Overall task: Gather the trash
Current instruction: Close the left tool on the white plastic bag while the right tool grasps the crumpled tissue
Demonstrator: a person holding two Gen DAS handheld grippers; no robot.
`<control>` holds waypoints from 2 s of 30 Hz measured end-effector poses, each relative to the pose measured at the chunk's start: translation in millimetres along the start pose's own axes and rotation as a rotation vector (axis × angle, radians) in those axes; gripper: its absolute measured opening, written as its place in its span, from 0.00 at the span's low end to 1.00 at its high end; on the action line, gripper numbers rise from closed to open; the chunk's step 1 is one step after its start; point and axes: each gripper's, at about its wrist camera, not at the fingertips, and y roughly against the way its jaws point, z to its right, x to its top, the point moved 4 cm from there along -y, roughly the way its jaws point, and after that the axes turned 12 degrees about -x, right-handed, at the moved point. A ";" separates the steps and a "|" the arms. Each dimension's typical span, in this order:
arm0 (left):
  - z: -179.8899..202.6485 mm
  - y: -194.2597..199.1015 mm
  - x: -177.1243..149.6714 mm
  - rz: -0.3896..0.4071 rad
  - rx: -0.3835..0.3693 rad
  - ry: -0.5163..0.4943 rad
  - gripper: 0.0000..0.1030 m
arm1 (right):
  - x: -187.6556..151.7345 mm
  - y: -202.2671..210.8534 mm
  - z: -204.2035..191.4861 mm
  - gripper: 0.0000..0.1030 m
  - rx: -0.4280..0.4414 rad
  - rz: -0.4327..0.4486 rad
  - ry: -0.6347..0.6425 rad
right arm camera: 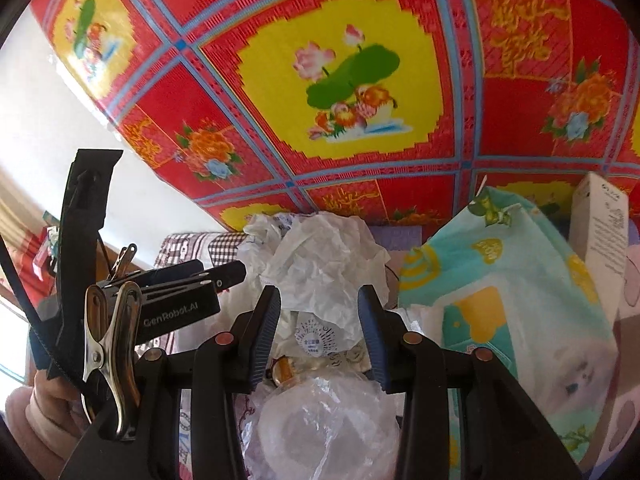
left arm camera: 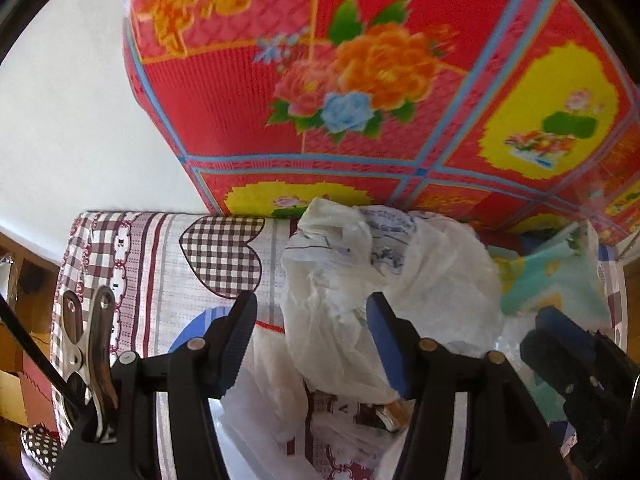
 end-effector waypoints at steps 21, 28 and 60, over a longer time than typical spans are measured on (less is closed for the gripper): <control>-10.0 -43.4 16.1 -0.017 0.057 -0.007 0.68 | 2.6 -55.0 1.0 0.40 -0.066 -0.100 0.020; -20.6 -51.2 14.7 -0.022 0.077 0.008 0.73 | 2.4 -75.3 -7.8 0.40 -0.096 -0.108 0.041; 9.3 -77.3 -4.5 -0.020 -0.041 0.032 0.22 | 0.4 -96.6 -26.9 0.26 0.002 -0.102 0.032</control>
